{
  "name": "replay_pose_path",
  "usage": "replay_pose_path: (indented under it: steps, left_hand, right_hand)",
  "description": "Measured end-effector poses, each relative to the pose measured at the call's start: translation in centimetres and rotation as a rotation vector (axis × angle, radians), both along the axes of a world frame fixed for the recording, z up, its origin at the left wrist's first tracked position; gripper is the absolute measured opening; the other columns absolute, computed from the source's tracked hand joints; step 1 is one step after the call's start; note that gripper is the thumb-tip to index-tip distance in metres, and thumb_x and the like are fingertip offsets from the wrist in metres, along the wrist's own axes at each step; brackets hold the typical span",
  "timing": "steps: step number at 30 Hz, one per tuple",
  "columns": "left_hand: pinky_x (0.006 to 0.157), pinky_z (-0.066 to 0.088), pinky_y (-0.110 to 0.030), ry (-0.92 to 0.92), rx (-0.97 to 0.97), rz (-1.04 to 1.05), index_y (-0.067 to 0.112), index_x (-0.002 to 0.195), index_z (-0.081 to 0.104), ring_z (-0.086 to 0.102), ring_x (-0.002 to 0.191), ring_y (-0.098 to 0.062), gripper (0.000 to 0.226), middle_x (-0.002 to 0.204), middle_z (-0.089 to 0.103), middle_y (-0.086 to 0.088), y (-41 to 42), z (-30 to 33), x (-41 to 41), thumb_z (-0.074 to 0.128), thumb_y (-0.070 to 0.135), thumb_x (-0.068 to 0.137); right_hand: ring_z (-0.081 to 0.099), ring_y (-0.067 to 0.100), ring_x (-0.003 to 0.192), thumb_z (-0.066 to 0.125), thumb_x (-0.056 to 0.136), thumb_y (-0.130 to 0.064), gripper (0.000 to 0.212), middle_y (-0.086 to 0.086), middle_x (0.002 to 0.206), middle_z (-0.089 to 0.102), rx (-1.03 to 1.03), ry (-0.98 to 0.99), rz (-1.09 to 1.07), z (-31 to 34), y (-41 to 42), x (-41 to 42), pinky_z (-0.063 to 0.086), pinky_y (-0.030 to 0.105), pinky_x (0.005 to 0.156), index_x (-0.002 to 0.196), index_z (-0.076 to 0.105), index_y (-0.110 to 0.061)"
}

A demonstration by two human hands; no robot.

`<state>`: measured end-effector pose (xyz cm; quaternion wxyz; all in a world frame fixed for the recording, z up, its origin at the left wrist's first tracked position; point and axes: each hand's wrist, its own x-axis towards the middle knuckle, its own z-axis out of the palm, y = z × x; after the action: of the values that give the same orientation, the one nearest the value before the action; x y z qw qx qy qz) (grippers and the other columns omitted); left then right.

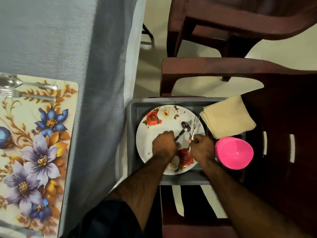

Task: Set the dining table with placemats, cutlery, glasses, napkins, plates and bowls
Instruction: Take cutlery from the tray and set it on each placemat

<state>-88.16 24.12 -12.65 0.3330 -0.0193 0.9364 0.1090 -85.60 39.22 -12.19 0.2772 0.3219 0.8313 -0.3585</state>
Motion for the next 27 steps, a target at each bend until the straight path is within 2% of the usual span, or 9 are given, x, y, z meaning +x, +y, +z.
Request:
replay_pose_path:
  steps: [2,5,8,11,16,20,23,25,27]
  left_hand:
    - [0.084,0.058,-0.036,0.029,-0.028,-0.001,0.021,0.111,0.071,0.069,0.102,-0.028,0.035,0.109,0.071,-0.004,0.3,-0.6,0.2,0.074,0.049,0.091]
    - [0.082,0.059,-0.035,0.045,-0.035,0.038,0.02,0.11,0.074,0.07,0.1,-0.026,0.031,0.106,0.072,-0.003,0.2,-0.6,0.7,0.073,0.046,0.093]
    - [0.076,0.059,-0.034,0.025,-0.021,0.139,0.02,0.106,0.075,0.071,0.095,-0.025,0.028,0.101,0.073,-0.002,-0.2,-0.2,1.0,0.074,0.045,0.093]
    - [0.077,0.06,-0.036,0.026,-0.02,0.116,0.018,0.105,0.073,0.07,0.096,-0.026,0.025,0.102,0.072,-0.004,-0.6,0.1,1.4,0.07,0.04,0.095]
    - [0.079,0.058,-0.036,-0.045,0.005,0.121,0.016,0.108,0.064,0.069,0.097,-0.031,0.017,0.105,0.072,-0.008,-2.6,1.9,2.4,0.063,0.022,0.092]
    - [0.052,0.056,-0.03,-0.231,0.367,0.649,0.024,0.11,0.059,0.068,0.068,-0.016,0.042,0.079,0.072,-0.001,-5.7,5.5,3.9,0.081,-0.001,0.084]
    - [0.055,0.059,-0.028,-0.294,0.614,0.944,0.005,0.106,0.068,0.068,0.055,-0.011,0.029,0.074,0.07,-0.007,-7.4,11.5,5.6,0.07,-0.017,0.088]
    - [0.056,0.058,-0.026,-0.29,0.65,0.949,0.004,0.093,0.073,0.07,0.059,-0.01,0.023,0.072,0.074,-0.004,-8.1,15.3,6.9,0.066,-0.018,0.088]
    - [0.068,0.063,-0.036,-0.301,0.676,0.972,-0.002,0.095,0.074,0.073,0.069,-0.019,0.014,0.078,0.076,-0.011,-8.7,18.6,8.4,0.069,-0.012,0.087]
  right_hand:
    - [0.069,0.022,0.08,0.071,0.091,-0.011,0.011,-0.005,0.084,0.074,-0.042,-0.001,-0.039,0.1,0.2,0.3,0.056,0.029,0.07,0.087,0.074,-0.022]
    - [0.07,0.018,0.084,0.066,0.093,-0.004,0.026,-0.004,0.097,0.073,-0.111,-0.013,-0.121,0.1,0.4,0.5,0.059,0.032,0.074,0.11,0.074,-0.021]
    - [0.076,0.019,0.073,0.054,0.094,0.006,0.032,0.003,0.09,0.076,-0.228,-0.077,-0.304,-0.5,0.1,0.9,0.062,0.035,0.066,0.103,0.073,-0.019]
    - [0.076,0.025,0.069,0.048,0.095,0.008,0.032,0.009,0.084,0.073,-0.346,-0.113,-0.463,-1.2,0.0,1.6,0.062,0.044,0.07,0.102,0.07,-0.014]
    - [0.061,0.02,0.059,0.049,0.088,0.012,0.036,0.011,0.071,0.067,-0.331,-0.063,-0.412,0.9,0.0,2.1,0.052,0.034,0.059,0.09,0.073,-0.014]
    - [0.053,0.022,0.06,0.054,0.079,0.012,0.032,0.006,0.062,0.062,-0.419,-0.094,-0.36,3.3,0.3,3.0,0.04,0.029,0.055,0.076,0.074,-0.013]
    - [0.048,0.016,0.057,0.055,0.087,0.012,0.031,0.0,0.058,0.058,-0.473,-0.067,-0.283,8.1,0.1,3.2,0.038,0.023,0.049,0.073,0.071,-0.011]
    - [0.052,0.009,0.052,0.053,0.09,0.015,0.029,0.0,0.061,0.06,-0.509,-0.054,-0.244,11.4,0.1,3.6,0.039,0.016,0.045,0.085,0.071,-0.007]
    - [0.059,0.006,0.049,0.051,0.096,0.015,0.024,0.012,0.072,0.063,-0.597,-0.019,-0.213,14.7,-0.2,4.3,0.044,0.016,0.044,0.098,0.068,-0.003]
